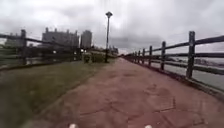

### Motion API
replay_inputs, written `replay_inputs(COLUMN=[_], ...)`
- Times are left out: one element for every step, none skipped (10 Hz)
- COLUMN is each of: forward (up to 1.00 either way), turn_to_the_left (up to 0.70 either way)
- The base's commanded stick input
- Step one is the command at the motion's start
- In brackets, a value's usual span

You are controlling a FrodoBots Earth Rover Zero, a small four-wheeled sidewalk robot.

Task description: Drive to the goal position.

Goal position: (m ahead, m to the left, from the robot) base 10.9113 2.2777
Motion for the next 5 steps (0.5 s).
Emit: replay_inputs(forward=[0.98, 0.98, 0.98, 0.98, 0.98], turn_to_the_left=[-0.39, -0.39, -0.15, 0.00, 0.00])
